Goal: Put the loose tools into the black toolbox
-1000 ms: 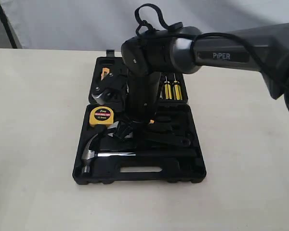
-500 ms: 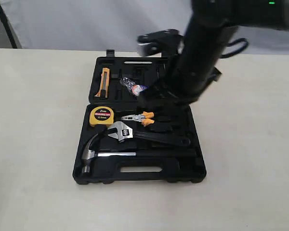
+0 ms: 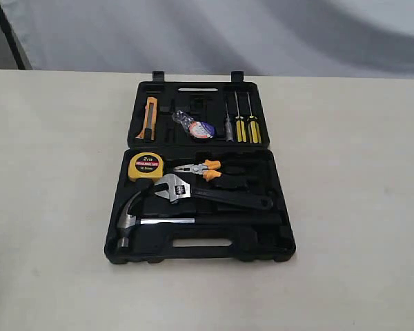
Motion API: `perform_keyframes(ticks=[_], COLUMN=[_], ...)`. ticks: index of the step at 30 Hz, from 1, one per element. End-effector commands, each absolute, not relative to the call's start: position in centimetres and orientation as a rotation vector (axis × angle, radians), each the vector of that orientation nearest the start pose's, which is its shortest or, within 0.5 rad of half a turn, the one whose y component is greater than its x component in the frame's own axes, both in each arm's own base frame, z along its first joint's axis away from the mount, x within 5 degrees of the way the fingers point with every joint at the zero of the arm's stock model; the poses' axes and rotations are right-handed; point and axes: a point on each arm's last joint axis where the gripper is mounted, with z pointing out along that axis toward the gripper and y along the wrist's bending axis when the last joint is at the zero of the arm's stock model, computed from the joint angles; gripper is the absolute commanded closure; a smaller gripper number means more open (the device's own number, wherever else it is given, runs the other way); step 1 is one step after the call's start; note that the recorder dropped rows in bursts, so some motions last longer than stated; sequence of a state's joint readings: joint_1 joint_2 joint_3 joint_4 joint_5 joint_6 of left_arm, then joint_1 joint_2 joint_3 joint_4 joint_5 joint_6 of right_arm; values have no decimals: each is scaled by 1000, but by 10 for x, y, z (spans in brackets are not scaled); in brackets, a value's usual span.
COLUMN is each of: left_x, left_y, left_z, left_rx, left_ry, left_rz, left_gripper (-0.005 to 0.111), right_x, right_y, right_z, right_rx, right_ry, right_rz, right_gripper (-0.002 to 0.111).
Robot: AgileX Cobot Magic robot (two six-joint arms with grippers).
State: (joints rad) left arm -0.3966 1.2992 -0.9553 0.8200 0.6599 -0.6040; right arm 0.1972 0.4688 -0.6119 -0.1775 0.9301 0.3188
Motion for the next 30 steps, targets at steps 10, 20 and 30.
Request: perform_keyframes(ticks=[10,20,30], left_x=[263,263,263], left_y=[-66,-66,-66], left_z=[307,307,307], left_rx=[306,306,306], left_ry=[2223,2223,2223], left_rz=[348,348,348], left_gripper=[105,105,105], right_x=[26,26,25], right_y=[-11,-10,-9], right_z=[278,278,278], right_rx=[102,102,173], right_ry=[1729,1734,1730], right_rz=[123,122,73], right_gripper=[108,108,108])
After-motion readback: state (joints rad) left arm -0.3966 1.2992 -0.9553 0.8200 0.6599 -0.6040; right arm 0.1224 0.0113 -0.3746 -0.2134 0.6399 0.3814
